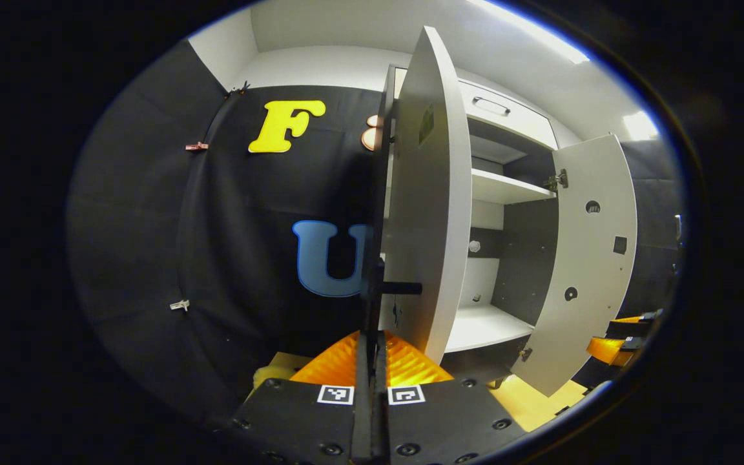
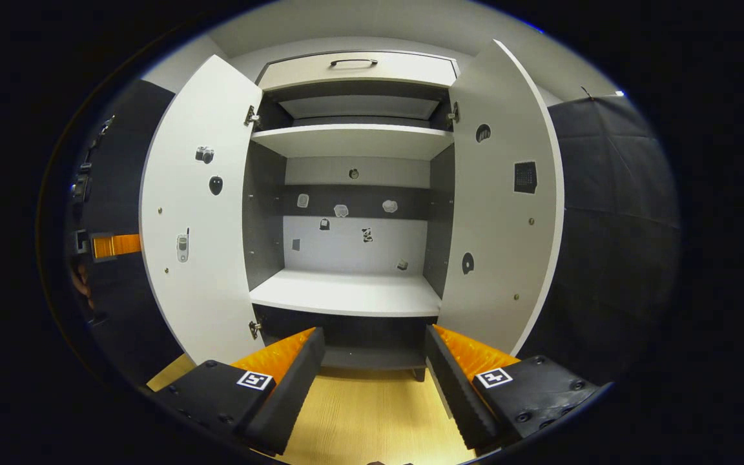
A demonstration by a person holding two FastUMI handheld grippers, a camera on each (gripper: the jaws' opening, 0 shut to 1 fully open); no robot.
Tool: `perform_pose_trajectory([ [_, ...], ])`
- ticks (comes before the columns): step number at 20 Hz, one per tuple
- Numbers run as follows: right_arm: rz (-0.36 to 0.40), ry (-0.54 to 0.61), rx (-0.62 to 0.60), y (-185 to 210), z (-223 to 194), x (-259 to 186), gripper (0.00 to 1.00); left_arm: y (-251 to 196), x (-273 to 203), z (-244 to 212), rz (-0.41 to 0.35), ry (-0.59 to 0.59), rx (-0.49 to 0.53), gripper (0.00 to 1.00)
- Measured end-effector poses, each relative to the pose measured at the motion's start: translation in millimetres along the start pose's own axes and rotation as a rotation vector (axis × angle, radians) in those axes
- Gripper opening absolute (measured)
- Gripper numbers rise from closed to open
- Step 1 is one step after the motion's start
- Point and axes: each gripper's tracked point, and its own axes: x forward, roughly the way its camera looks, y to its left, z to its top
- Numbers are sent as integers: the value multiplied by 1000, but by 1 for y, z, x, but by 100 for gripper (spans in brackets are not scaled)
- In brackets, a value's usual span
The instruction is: Open the right door of the double-door shoe cabinet with the right hand, and open the left door with the left hand.
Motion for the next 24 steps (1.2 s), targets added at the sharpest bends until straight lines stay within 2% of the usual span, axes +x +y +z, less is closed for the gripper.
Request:
perform_pose_trajectory([
  [3, 6, -9, 4, -11, 4, -7, 98, -7, -16, -3, 36, 13, 25, 7],
  [4, 9, -14, 12, -16, 6, -9, 98, -12, -22, -3, 44, 18, 35, 5],
  [7, 16, -36, 44, -40, 15, -21, 98, -42, -49, -5, 69, 14, 43, 3],
  [9, 24, -42, 61, -55, 19, -27, 98, -75, -62, -4, 62, -2, 20, 8],
  [11, 34, -43, 72, -72, 23, -39, 98, -109, -73, -6, 53, -12, 3, 20],
  [14, 55, -96, 83, -88, 36, -60, 98, -160, -92, -8, 31, -33, 7, 29],
  [16, 79, -110, 85, -94, 38, -71, 98, -189, -107, -10, 23, -48, 31, 42],
  [19, 104, -111, 92, -99, 35, -84, 97, -215, -126, -15, 48, -59, 85, 82],
  [20, 109, -111, 97, -101, 34, -88, 97, -222, -129, -16, 46, -61, 100, 92],
  [21, 112, -113, 102, -102, 35, -93, 97, -229, -132, -18, 42, -64, 115, 96],
  [24, 115, -118, 112, -104, 35, -95, 97, -238, -138, -17, 49, -71, 150, 98],
])
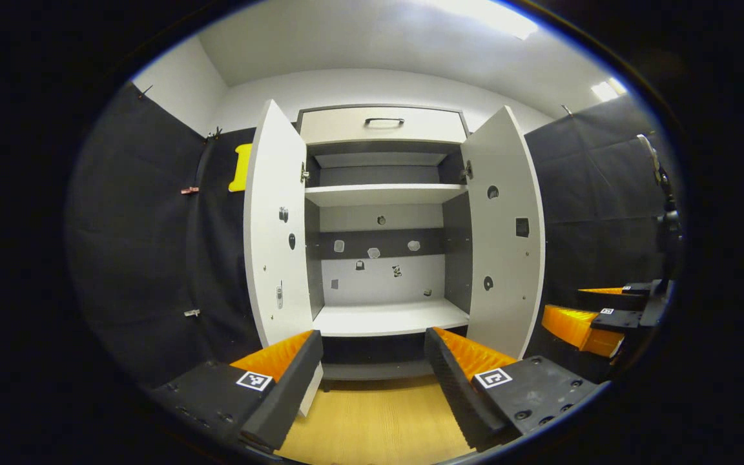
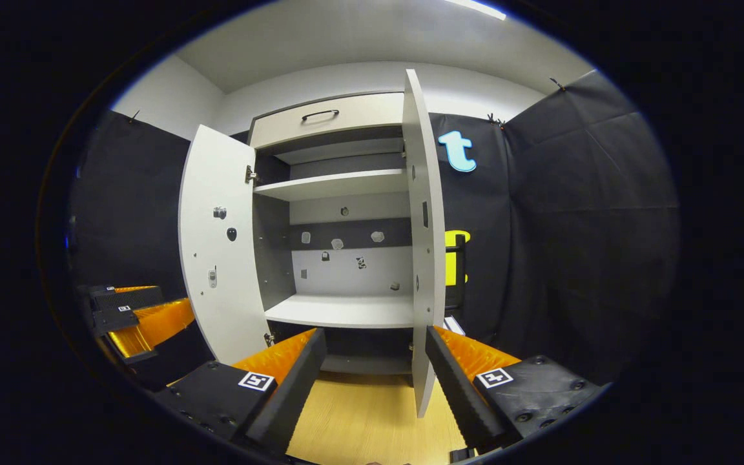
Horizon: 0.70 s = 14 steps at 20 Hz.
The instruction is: Open the right door of the double-door shoe cabinet with the right hand, and open the left door with the left hand.
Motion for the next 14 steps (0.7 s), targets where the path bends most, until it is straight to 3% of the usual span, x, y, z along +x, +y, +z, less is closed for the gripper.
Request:
perform_pose_trajectory([
  [4, -11, 1, -3, 0, -7, 7, 98, 5, 3, -3, 23, -27, 29, 98],
  [5, -18, 8, -8, 0, -11, 10, 94, 9, 5, -6, 31, -28, 29, 98],
  [6, -25, 16, -14, 1, -16, 12, 98, 12, 8, -9, 34, -24, 19, 98],
  [11, -58, 24, -23, 3, -33, 20, 98, 29, 21, -27, 49, -9, -18, 98],
  [14, -65, -28, 2, 9, -27, 17, 98, 37, 27, -37, 46, 13, -11, 98],
])
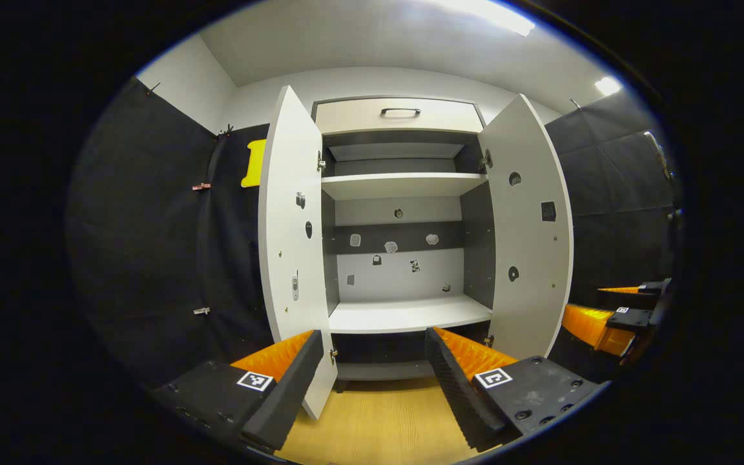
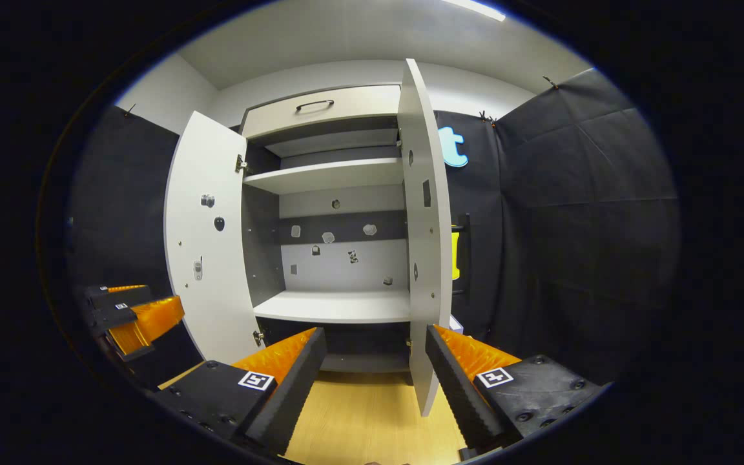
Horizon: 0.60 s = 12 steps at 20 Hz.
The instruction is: Open the right door of the double-door shoe cabinet with the right hand, and open the left door with the left hand.
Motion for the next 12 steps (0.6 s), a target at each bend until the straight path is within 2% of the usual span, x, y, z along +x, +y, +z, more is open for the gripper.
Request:
perform_pose_trajectory([
  [6, -50, -43, -24, -8, 1, -5, 98, 17, 2, -18, 7, 2, -84, 98],
  [12, -66, -24, -65, -5, -22, -8, 98, 40, -4, -37, 29, 9, -59, 98],
])
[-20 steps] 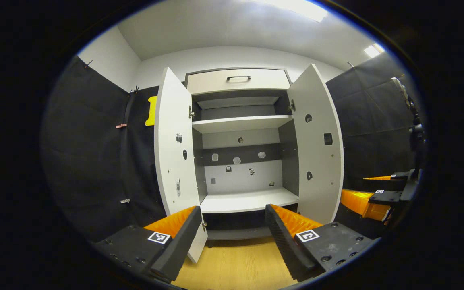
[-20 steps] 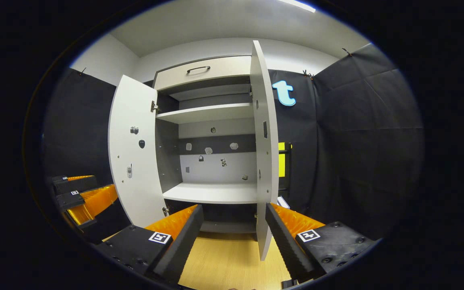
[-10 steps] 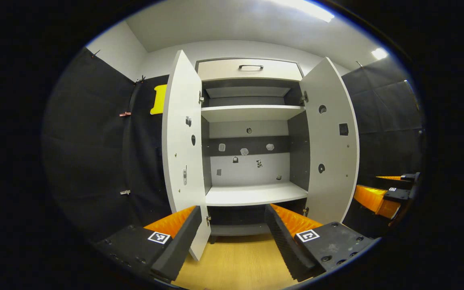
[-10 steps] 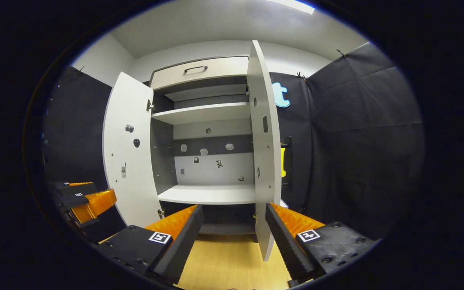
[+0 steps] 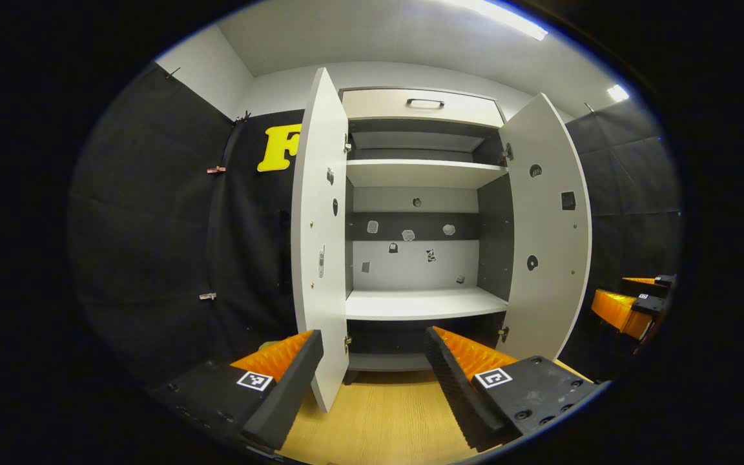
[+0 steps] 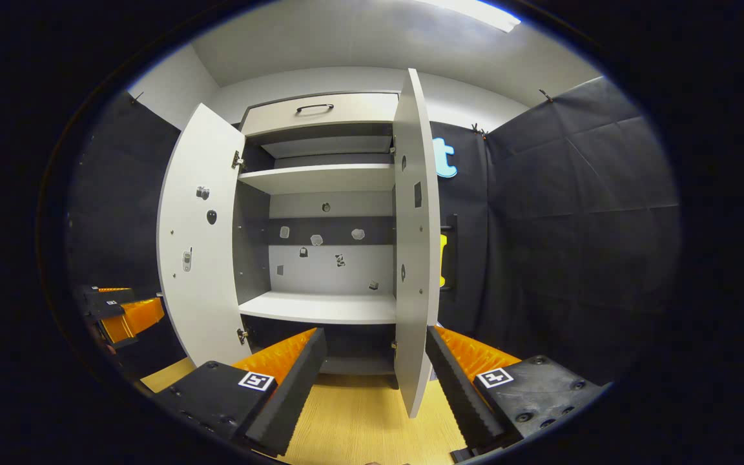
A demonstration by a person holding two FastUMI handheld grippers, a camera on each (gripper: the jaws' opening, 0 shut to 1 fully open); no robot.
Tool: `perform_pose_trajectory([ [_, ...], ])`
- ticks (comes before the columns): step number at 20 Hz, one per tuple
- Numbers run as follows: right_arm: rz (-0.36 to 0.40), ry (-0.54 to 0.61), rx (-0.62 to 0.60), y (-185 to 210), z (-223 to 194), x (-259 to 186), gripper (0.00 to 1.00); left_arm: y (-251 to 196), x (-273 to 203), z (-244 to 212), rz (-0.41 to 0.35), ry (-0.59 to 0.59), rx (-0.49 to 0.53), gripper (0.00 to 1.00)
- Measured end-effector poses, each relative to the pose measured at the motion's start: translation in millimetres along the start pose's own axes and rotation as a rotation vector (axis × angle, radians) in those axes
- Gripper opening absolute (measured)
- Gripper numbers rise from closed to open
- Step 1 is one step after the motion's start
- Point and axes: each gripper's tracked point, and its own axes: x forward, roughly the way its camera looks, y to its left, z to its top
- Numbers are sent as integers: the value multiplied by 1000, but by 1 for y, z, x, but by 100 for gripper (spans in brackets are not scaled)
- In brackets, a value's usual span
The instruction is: Open the right door of the double-door shoe cabinet with the right hand, and open the left door with the left hand.
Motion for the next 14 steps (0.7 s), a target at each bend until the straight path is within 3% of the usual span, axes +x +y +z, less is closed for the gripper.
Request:
perform_pose_trajectory([
  [14, 23, -17, -14, 52, 2, 27, 98, 13, 24, -10, -66, 12, -37, 98],
])
